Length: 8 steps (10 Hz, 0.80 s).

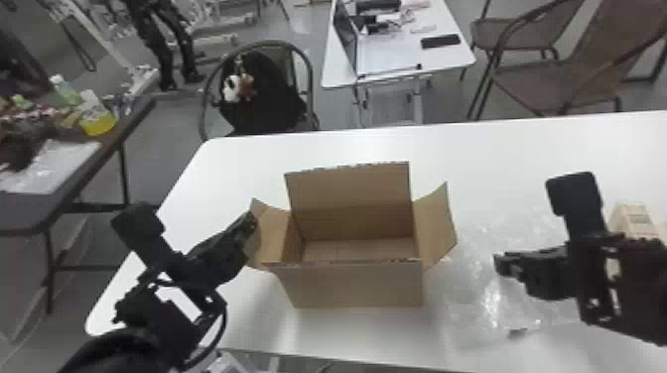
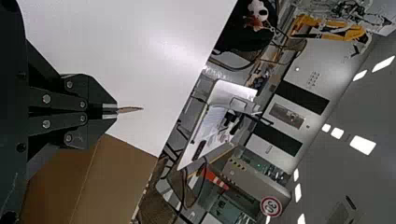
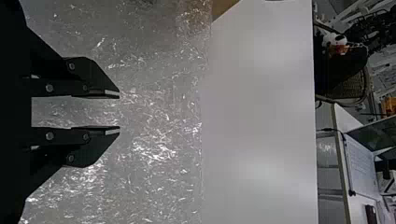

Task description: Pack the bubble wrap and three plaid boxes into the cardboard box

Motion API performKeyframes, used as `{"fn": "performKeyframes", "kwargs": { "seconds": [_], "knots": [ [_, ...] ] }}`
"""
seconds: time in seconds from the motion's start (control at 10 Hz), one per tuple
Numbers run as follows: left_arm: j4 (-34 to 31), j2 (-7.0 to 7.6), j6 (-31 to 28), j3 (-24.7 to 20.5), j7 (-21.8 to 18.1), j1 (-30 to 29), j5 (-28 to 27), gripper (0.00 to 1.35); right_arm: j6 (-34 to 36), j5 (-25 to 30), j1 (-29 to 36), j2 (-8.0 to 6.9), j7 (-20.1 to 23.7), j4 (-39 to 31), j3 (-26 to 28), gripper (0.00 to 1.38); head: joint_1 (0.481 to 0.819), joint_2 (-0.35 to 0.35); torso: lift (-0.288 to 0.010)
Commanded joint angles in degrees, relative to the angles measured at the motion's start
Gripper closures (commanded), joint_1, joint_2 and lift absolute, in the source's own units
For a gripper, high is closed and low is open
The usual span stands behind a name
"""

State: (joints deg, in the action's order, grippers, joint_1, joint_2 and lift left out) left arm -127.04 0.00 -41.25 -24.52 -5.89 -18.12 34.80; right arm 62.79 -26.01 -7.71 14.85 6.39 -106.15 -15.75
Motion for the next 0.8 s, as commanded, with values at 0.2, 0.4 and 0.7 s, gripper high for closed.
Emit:
{"fn": "performKeyframes", "kwargs": {
  "seconds": [0.2,0.4,0.7],
  "knots": [
    [0.21,-0.15,0.29,0.17,0.00,-0.16,0.00,1.22,-2.05,-3.87,1.29,-1.40,-0.59,3.06,3.63,1.19,0.695,0.271,-0.148],
    [0.30,-0.15,0.64,0.26,0.00,-0.33,-0.08,1.22,-3.37,-3.87,2.08,-1.84,-0.59,2.53,4.50,1.29,0.695,0.267,-0.148],
    [0.30,-0.15,1.70,0.26,0.00,-0.68,-0.08,1.22,-5.04,-4.66,2.79,-1.49,-0.76,-5.29,7.32,1.29,0.695,0.267,-0.148]
  ]
}}
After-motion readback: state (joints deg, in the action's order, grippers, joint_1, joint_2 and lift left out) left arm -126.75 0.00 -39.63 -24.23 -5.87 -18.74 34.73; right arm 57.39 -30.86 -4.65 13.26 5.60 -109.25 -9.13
